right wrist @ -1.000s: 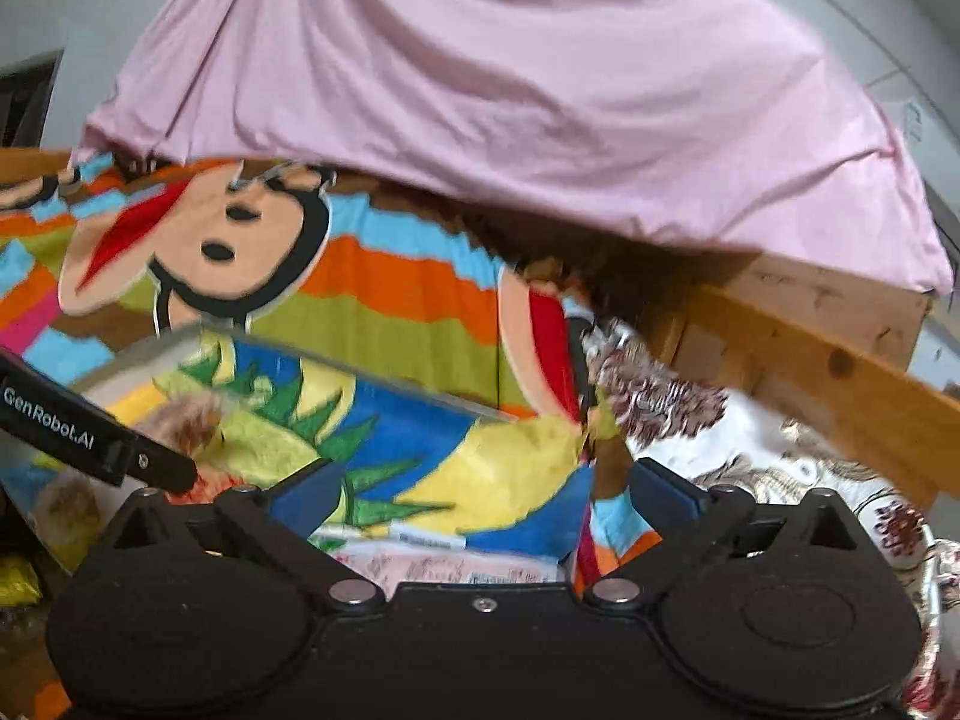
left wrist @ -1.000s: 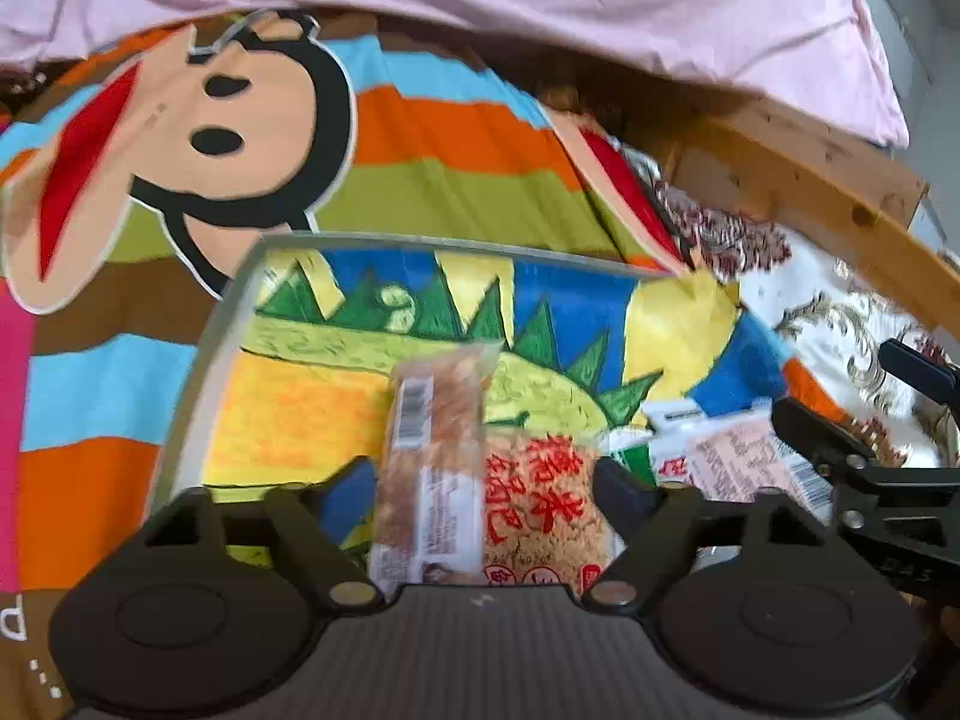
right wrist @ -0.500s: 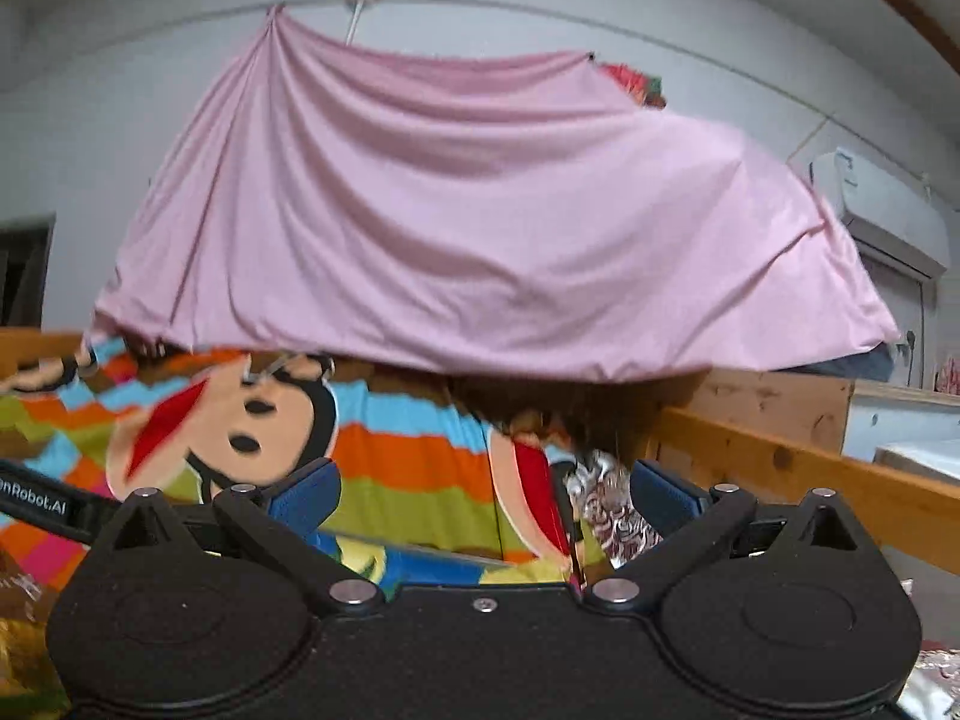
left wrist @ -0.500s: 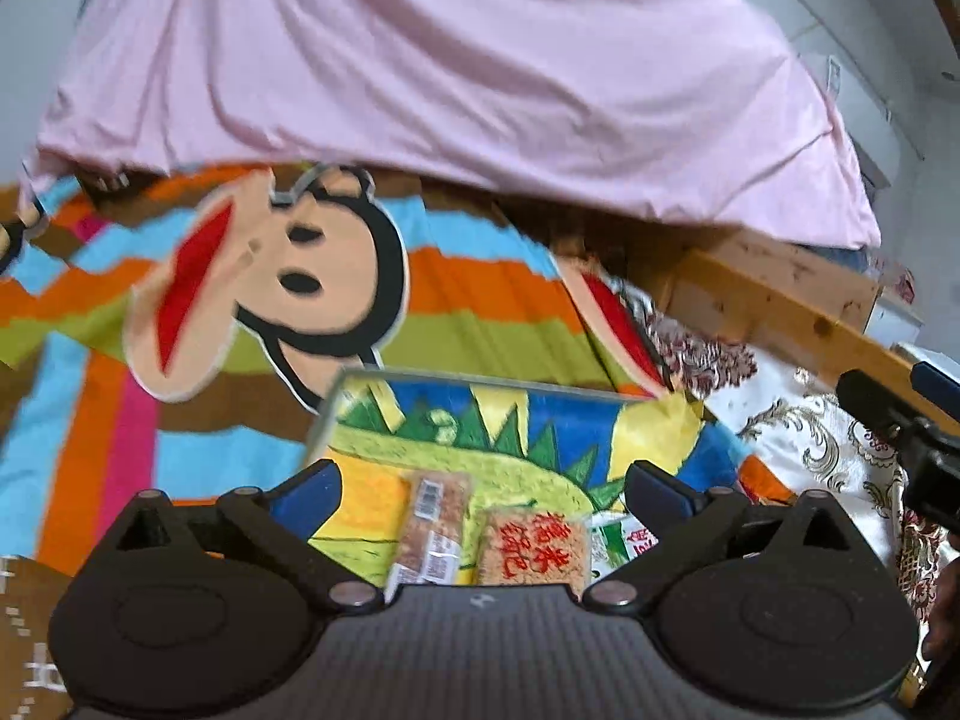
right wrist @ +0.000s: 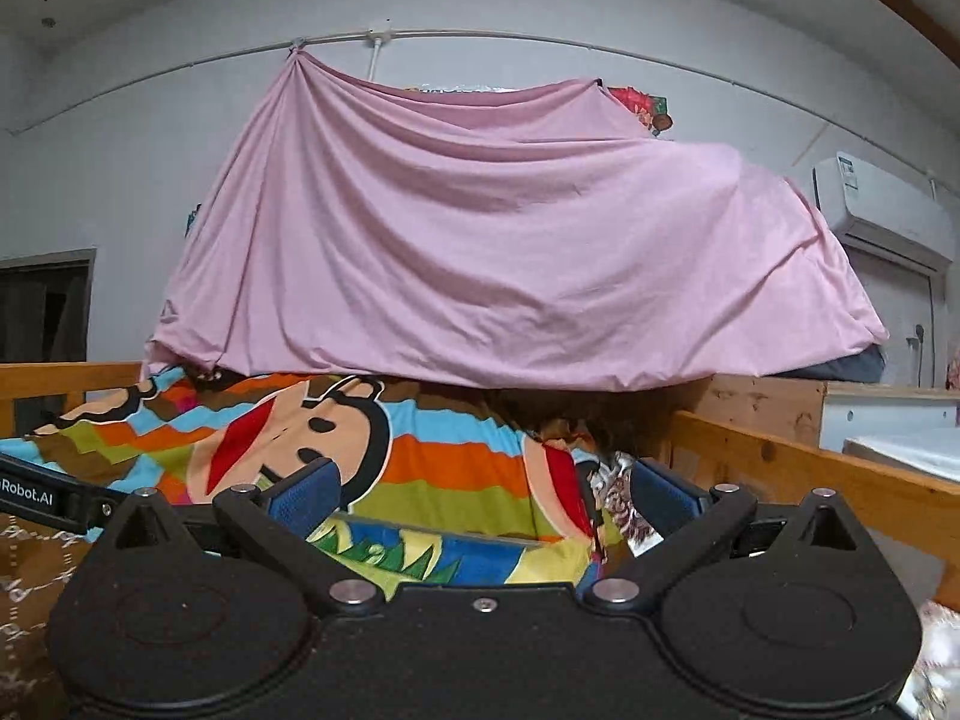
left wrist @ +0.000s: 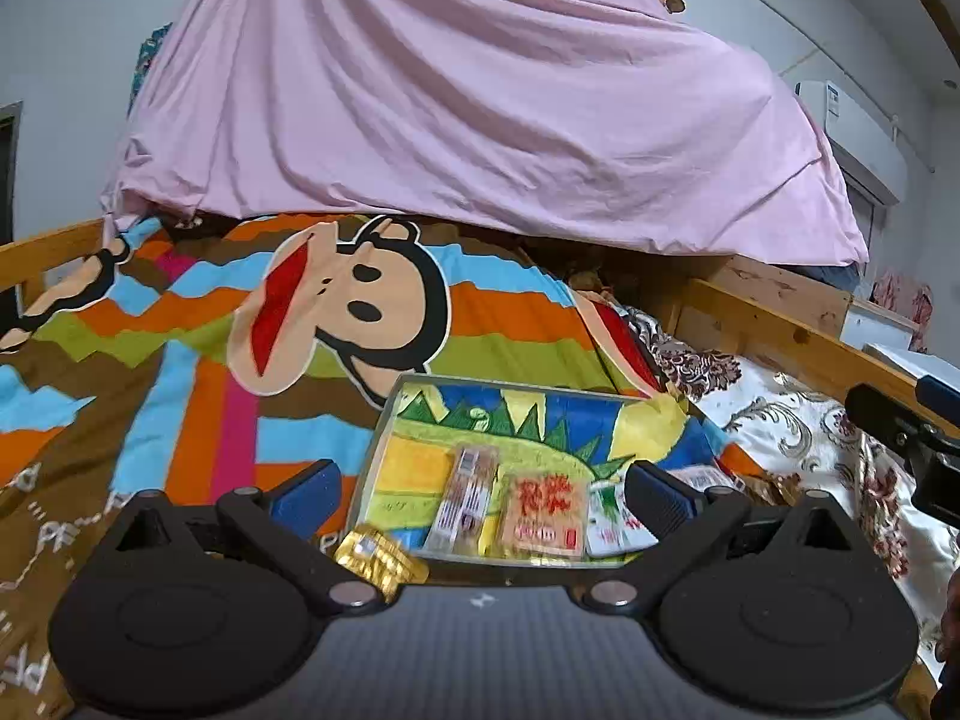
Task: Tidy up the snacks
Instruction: 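Open both tools and raise them away from the tray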
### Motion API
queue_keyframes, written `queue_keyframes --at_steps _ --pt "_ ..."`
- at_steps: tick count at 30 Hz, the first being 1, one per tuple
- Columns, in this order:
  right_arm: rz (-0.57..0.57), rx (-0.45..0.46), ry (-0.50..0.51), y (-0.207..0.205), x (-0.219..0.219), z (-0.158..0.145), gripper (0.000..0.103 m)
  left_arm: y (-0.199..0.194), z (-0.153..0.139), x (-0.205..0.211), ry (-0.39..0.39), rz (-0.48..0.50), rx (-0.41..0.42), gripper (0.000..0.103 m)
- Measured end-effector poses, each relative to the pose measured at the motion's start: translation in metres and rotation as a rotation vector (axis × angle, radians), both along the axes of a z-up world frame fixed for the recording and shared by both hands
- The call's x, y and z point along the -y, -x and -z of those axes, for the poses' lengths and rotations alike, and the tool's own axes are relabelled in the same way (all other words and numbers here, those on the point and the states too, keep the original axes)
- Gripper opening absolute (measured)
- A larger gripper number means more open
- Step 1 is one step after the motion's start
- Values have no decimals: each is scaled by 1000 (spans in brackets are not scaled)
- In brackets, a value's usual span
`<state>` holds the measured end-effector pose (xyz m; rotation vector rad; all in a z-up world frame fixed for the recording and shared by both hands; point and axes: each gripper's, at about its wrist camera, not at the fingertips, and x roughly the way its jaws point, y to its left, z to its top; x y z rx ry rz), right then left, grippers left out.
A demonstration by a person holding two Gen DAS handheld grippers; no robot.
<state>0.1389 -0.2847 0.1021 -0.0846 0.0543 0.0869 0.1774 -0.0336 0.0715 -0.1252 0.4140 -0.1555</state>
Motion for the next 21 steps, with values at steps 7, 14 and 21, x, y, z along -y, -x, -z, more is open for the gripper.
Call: queue_keyframes --at_steps 7,14,21 --pt "-26 -82 -12 43 -4 5 102 42 7 -6 -23 -16 -38 103" --pt "-62 -232 -1 80 -16 23 102 64 34 -5 -124 31 -142 103" --pt "-101 -371 7 94 -25 52 102 80 56 -5 -170 61 -229 103"
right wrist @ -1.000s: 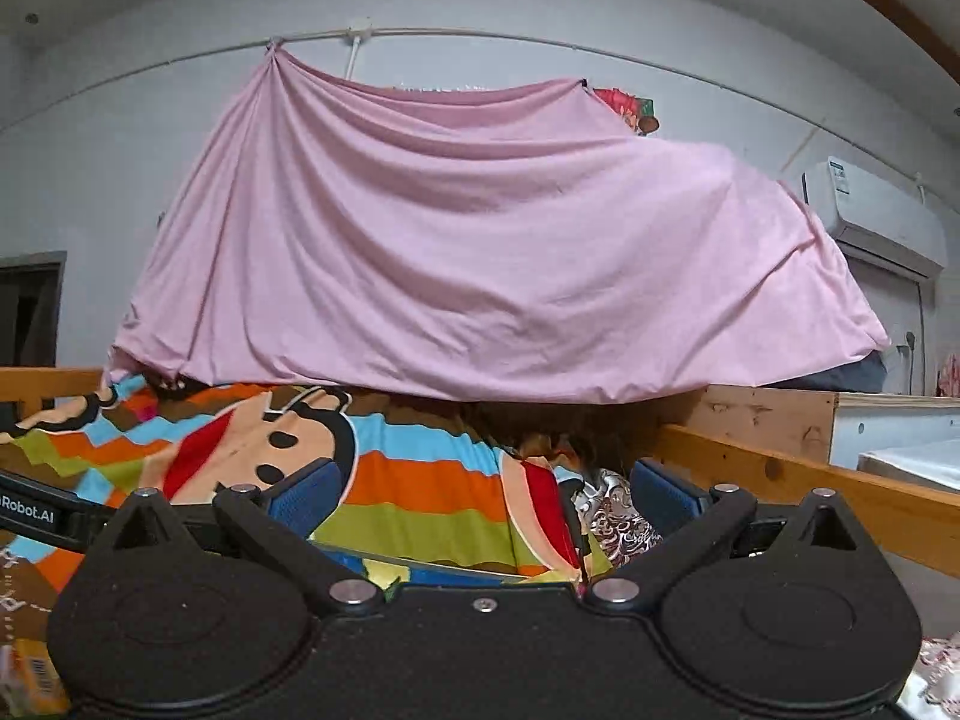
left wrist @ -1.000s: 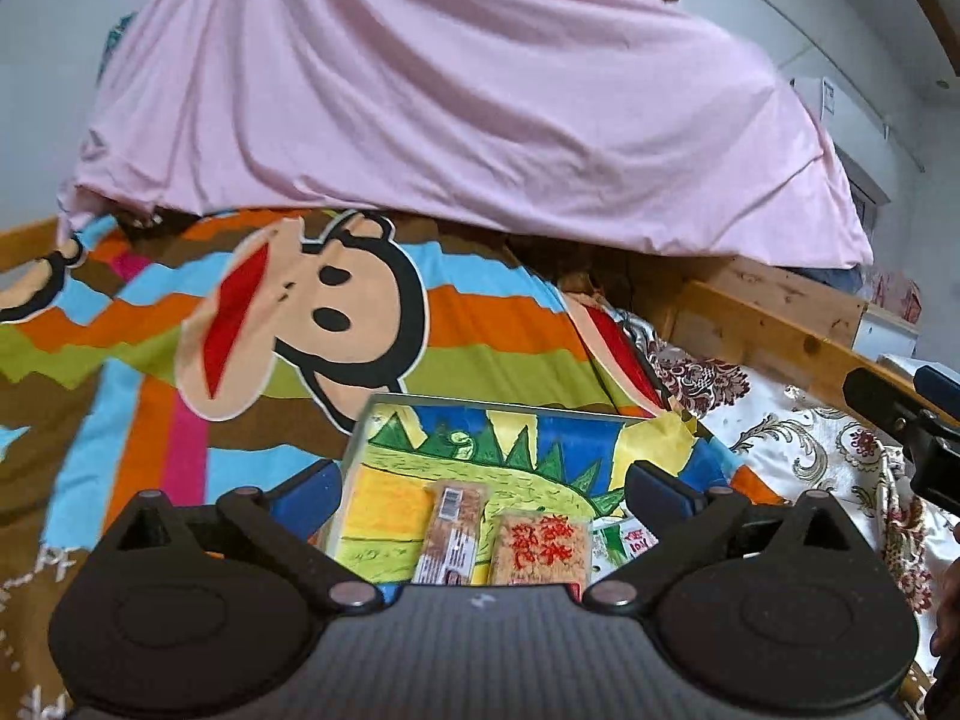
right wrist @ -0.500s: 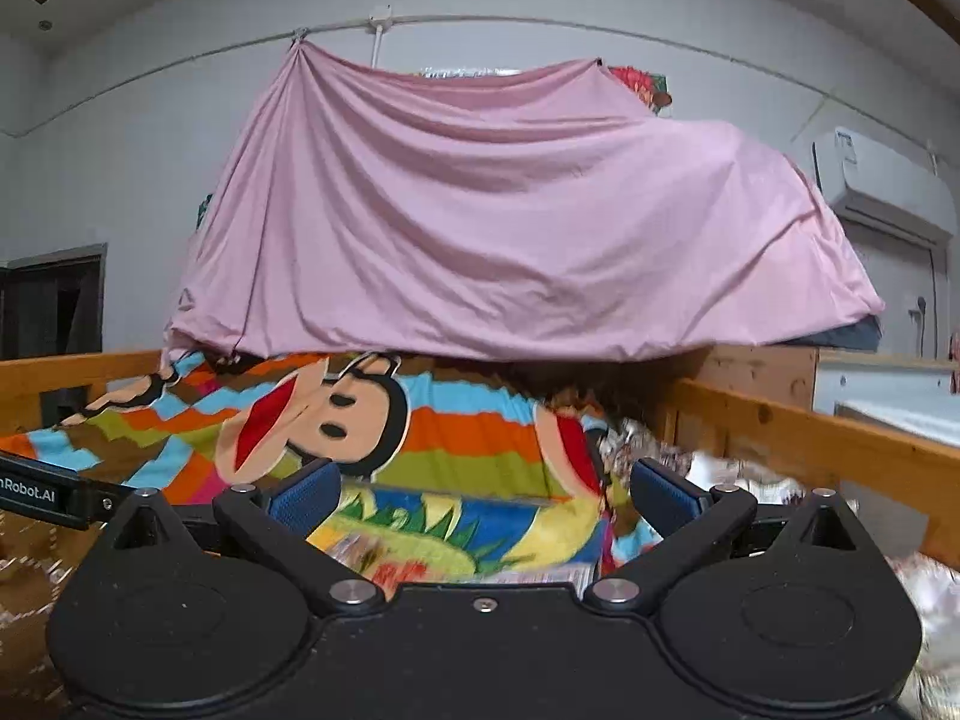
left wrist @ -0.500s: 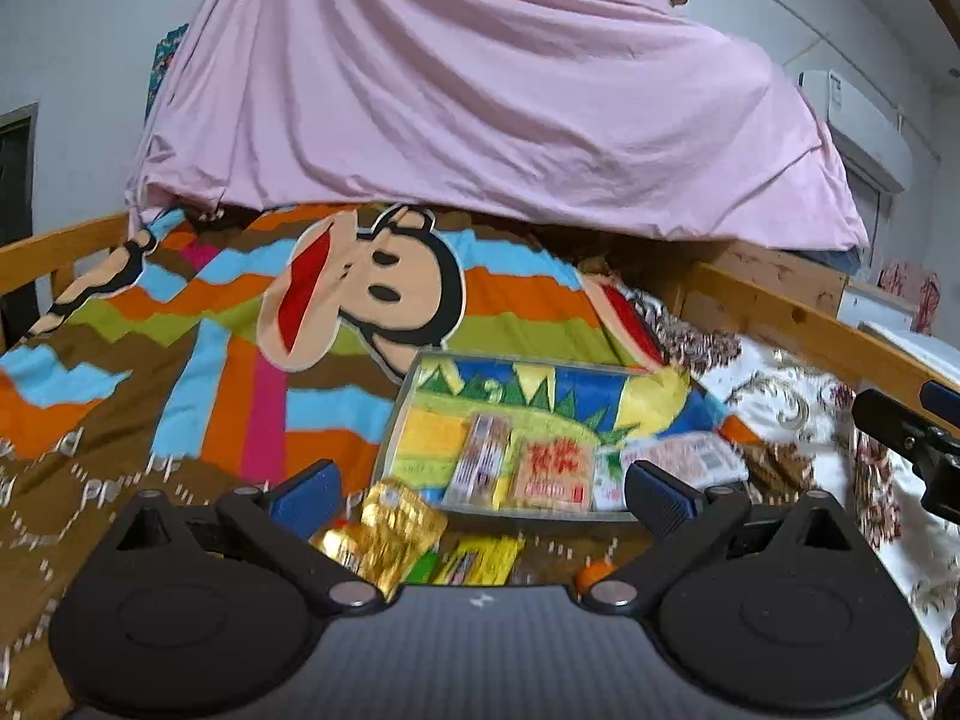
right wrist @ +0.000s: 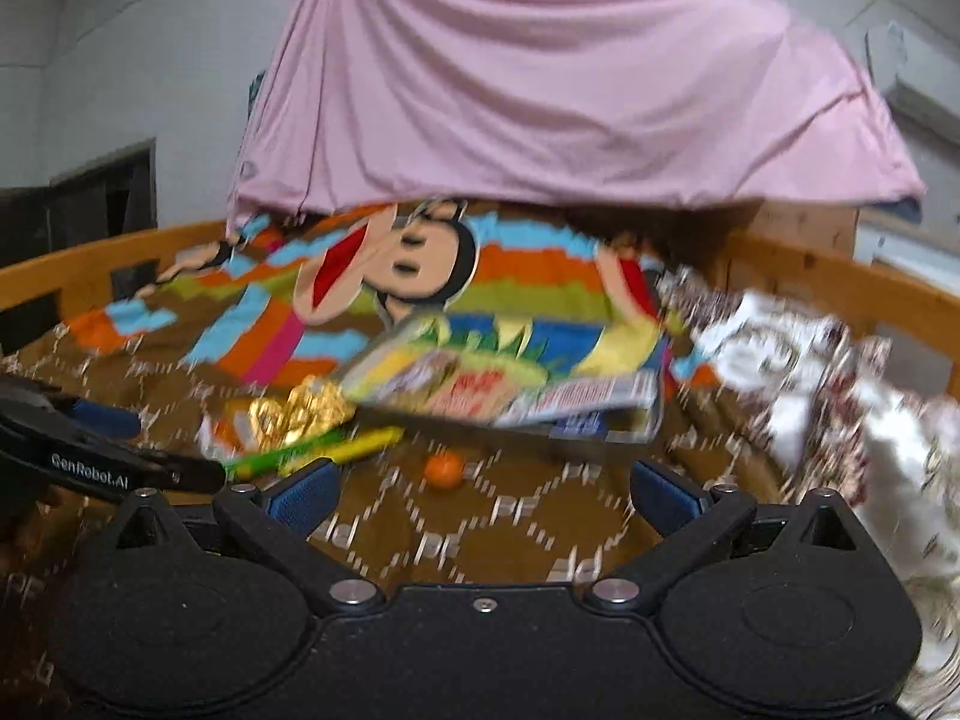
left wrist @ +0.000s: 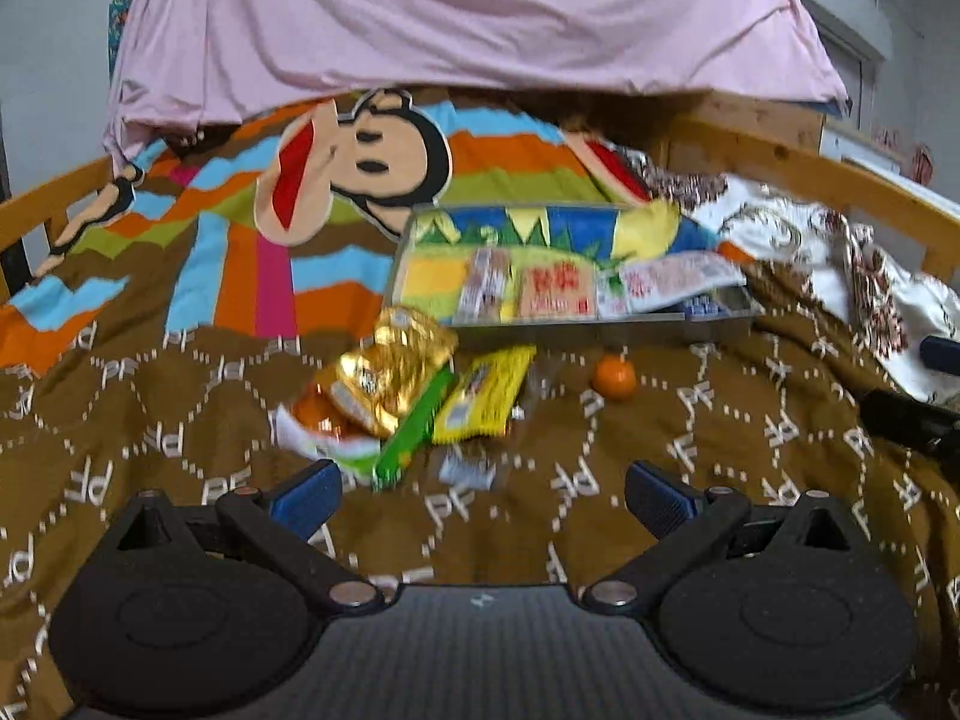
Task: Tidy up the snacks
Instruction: 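Open both tools and raise them away from the tray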
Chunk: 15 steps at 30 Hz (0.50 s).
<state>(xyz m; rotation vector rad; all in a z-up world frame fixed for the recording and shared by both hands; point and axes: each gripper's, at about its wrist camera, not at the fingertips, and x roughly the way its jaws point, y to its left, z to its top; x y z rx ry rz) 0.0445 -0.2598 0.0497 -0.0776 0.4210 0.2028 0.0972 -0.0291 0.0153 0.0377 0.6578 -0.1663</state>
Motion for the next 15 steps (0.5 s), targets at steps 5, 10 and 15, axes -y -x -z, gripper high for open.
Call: queue_keyframes --at_steps 5,10,15 --pt "-27 -75 2 -7 -7 16 102 2 10 0 -27 -7 -48 103" --pt "-71 -124 2 -9 -10 27 102 1 15 -1 -30 -16 -72 103" --pt "-84 -161 -6 -19 -13 38 102 -7 18 1 -38 -23 -91 103"
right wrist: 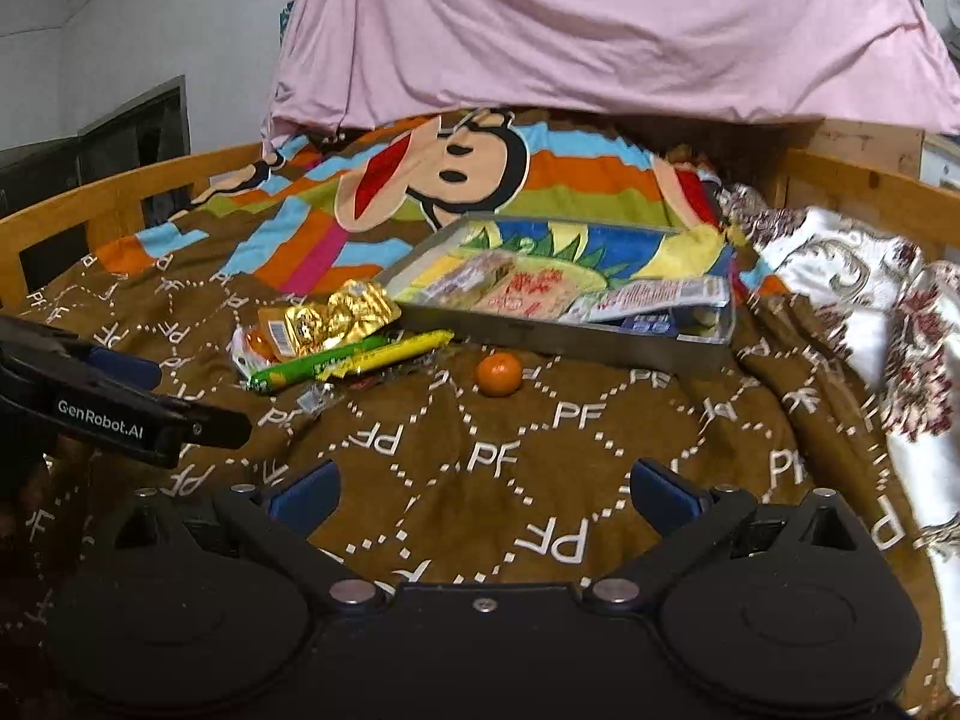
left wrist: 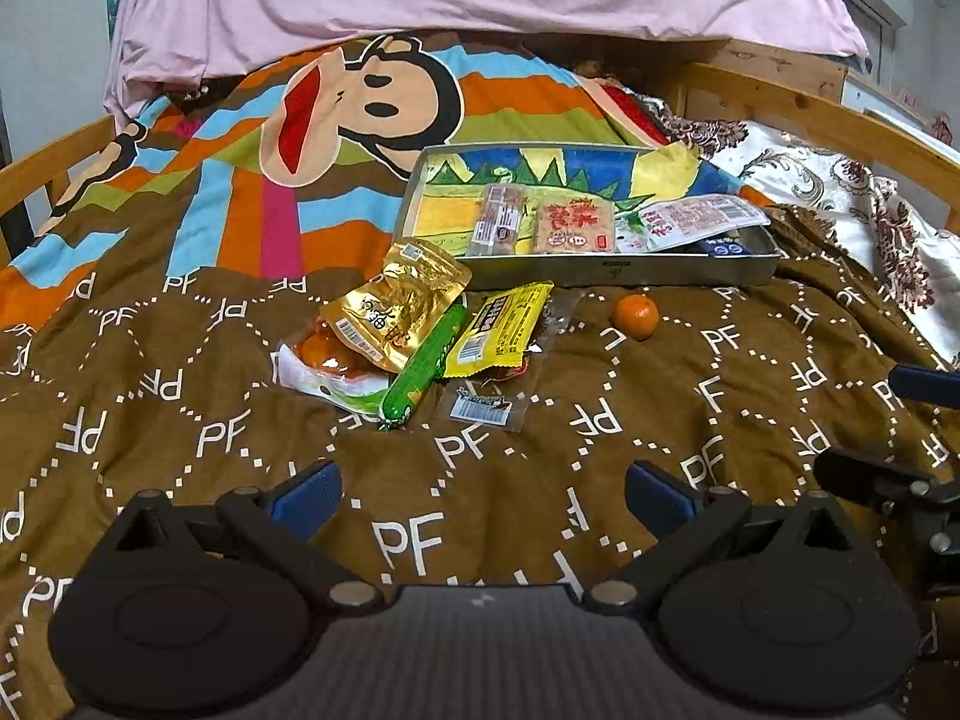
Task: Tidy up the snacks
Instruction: 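Open both tools and raise them away from the tray, then move left tool to the yellow wafer packet while right tool moves to the orange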
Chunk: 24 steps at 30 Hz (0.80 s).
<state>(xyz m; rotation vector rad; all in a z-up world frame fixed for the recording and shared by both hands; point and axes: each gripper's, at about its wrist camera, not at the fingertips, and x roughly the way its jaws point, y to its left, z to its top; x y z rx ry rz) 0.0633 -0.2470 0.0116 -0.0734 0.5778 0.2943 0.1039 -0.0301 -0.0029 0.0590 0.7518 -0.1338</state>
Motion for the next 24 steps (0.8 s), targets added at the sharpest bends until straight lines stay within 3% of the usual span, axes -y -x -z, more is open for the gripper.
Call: queue_keyframes --at_steps 11,24 --pt "10 -51 -31 -18 -1 14 102 -15 2 0 -8 -14 -20 103" --pt "41 -47 -36 -46 4 24 102 -38 -9 -4 12 -17 8 103"
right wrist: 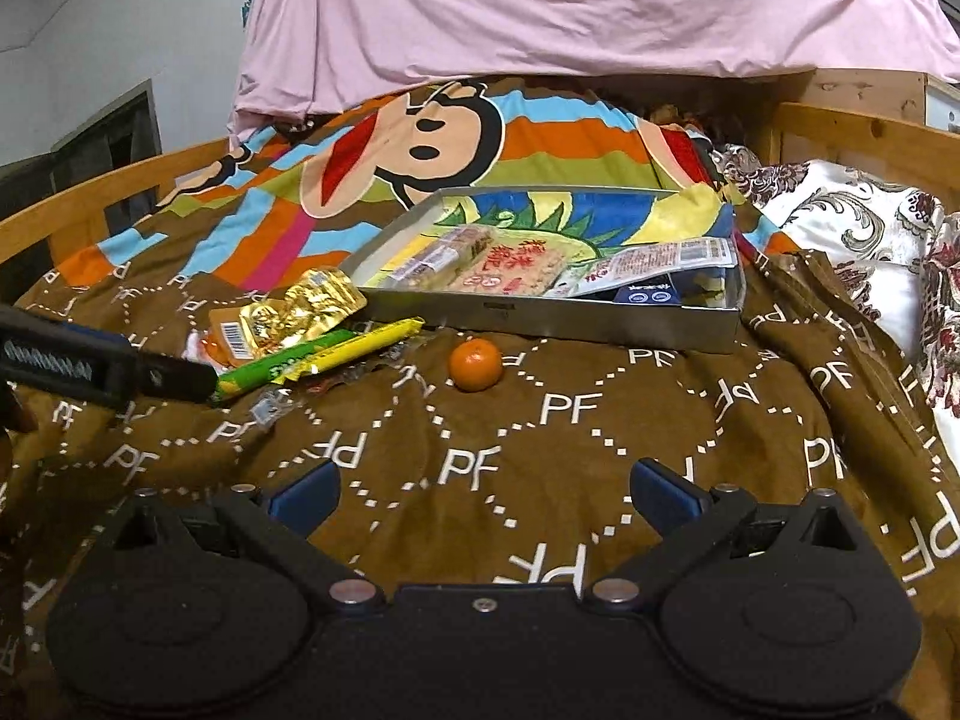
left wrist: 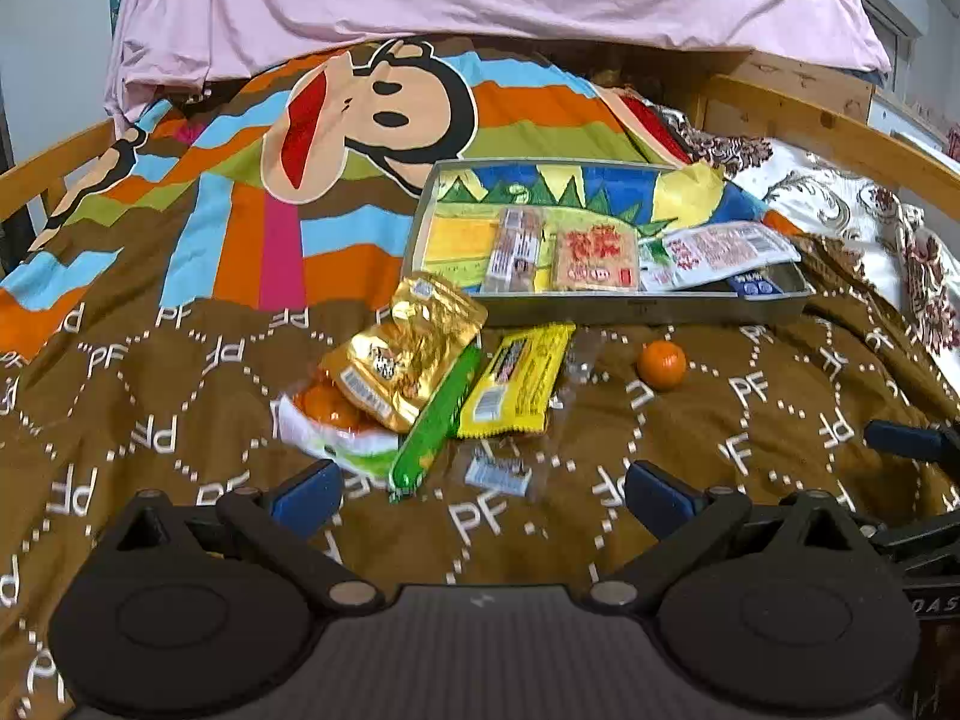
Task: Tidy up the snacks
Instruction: 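Move left tool to the yellow wafer packet while right tool moves to the orange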
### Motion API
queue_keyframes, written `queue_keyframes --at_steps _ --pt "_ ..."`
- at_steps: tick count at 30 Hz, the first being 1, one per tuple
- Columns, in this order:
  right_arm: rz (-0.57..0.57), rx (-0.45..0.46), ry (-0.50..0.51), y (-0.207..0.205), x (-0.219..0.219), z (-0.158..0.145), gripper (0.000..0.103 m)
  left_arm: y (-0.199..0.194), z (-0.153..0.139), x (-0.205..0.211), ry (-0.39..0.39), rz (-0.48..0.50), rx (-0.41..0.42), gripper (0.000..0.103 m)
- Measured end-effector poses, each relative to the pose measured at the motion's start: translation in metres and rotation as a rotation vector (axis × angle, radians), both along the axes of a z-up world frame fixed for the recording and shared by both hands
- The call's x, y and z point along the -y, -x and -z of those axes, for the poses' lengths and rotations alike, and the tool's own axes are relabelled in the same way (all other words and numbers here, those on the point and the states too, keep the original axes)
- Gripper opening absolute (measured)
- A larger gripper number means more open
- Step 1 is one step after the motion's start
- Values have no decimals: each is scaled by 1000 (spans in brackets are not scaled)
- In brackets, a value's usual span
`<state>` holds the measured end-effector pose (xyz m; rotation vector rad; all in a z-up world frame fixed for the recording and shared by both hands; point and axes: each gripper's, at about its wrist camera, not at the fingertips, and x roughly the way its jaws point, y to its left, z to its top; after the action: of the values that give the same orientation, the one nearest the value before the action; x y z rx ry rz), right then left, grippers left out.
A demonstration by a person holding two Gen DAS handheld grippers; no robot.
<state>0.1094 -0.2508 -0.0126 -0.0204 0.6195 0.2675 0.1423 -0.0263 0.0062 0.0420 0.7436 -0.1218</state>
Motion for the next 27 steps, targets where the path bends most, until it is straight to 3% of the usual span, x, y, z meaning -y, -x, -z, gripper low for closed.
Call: queue_keyframes --at_steps 10,19,27 --pt "-32 37 6 -54 -6 12 102 -42 -14 -2 8 50 11 103" --pt "-109 46 10 -92 -10 20 102 -79 4 8 5 157 -57 103" --pt "-118 -7 -36 -109 2 29 102 -114 25 22 122 325 -161 102"
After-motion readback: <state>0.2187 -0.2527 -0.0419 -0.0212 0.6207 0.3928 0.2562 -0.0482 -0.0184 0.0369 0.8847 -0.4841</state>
